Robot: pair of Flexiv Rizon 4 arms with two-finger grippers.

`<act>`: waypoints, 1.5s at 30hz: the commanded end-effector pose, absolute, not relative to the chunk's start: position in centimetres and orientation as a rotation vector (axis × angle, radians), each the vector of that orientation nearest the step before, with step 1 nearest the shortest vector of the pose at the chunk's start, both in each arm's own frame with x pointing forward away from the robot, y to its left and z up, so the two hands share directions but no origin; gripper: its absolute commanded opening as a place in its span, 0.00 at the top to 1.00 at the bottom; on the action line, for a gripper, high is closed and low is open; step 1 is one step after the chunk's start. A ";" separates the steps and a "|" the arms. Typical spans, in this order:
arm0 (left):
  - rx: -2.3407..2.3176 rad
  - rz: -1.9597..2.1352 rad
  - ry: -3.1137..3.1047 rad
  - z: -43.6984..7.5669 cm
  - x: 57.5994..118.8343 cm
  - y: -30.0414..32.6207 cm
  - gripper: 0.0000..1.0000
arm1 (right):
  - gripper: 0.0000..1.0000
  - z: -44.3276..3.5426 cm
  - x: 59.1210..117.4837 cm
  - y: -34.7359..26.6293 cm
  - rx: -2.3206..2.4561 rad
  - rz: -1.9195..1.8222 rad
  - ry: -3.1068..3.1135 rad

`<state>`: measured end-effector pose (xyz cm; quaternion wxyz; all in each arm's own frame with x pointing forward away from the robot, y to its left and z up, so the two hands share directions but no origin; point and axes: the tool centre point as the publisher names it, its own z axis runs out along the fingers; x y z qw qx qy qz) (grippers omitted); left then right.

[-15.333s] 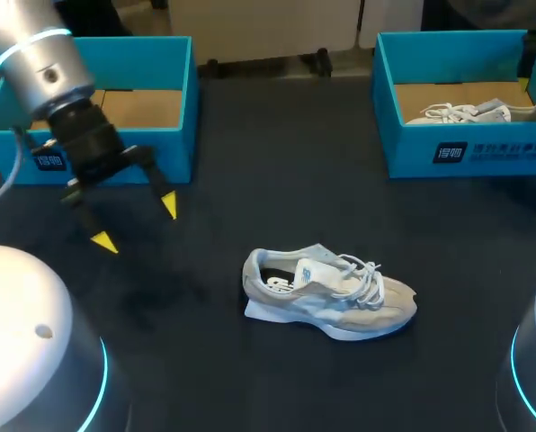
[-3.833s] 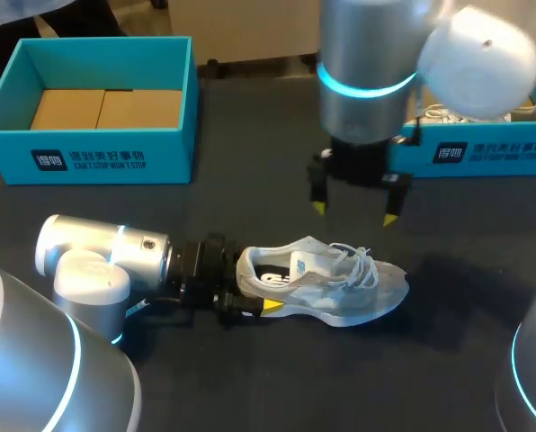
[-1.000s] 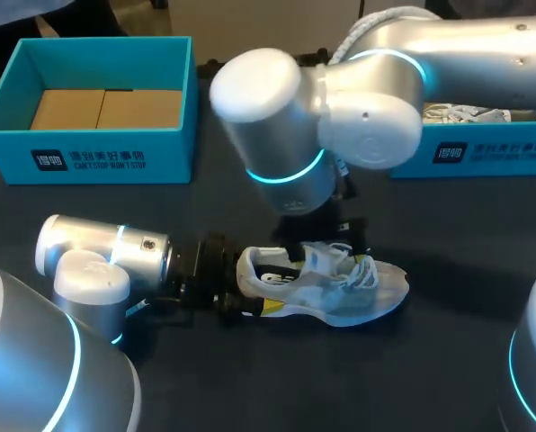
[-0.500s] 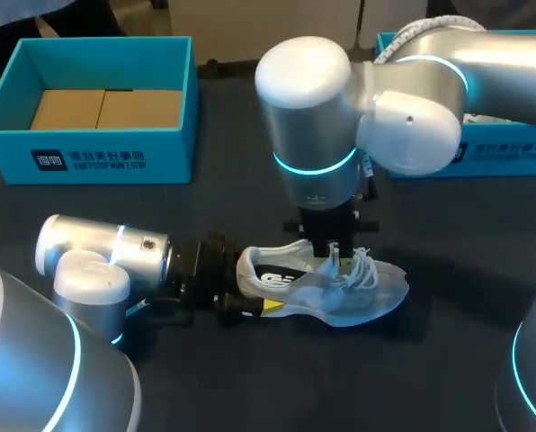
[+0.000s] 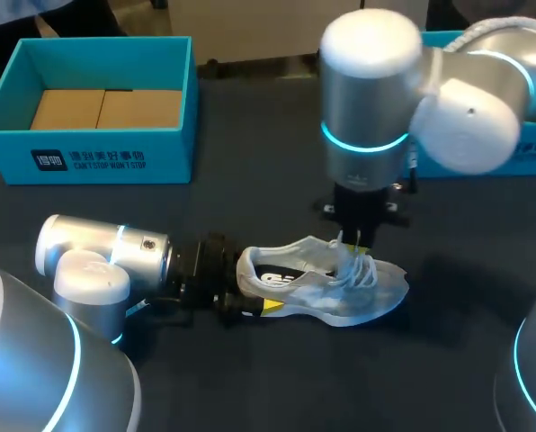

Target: Take the shoe out of the shoebox, open the shoe tongue, remove and reinsert the insole, then place the shoe into the shoebox

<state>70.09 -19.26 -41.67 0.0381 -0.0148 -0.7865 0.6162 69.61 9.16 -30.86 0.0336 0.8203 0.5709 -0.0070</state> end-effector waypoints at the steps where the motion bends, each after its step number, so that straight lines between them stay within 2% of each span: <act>1: -0.047 1.889 -2.413 -41.8 70.2 -19.3 1.00 | 1.00 -30.5 68.8 5.7 2.691 0.232 1.725; 23: -0.047 1.889 -2.413 -41.8 70.2 -19.3 1.00 | 1.00 -34.8 68.8 1.6 2.764 0.280 1.899; 24: -0.047 1.889 -2.413 -41.8 70.2 -19.3 1.00 | 0.93 -34.5 68.8 1.7 2.756 0.286 1.906; 25: -0.047 1.889 -2.413 -41.8 70.2 -19.3 1.00 | 0.80 -34.2 68.7 1.8 2.745 0.286 1.912; 26: -0.047 1.889 -2.413 -41.8 70.2 -19.3 1.00 | 0.47 -33.6 68.7 2.0 2.733 0.279 1.915; 27: -0.047 1.889 -2.413 -41.8 70.2 -19.3 1.00 | 0.07 -33.1 68.6 2.2 2.721 0.272 1.914; 28: -0.047 1.889 -2.413 -41.8 70.2 -19.3 1.00 | 0.00 -32.5 68.5 2.4 2.704 0.265 1.913; 38: -0.047 1.889 -2.413 -41.8 70.2 -19.3 1.00 | 0.00 -24.3 68.2 4.9 2.489 0.144 1.921; 45: -0.047 1.889 -2.413 -41.8 70.2 -19.3 1.00 | 0.00 -20.6 69.5 6.9 2.342 0.069 2.039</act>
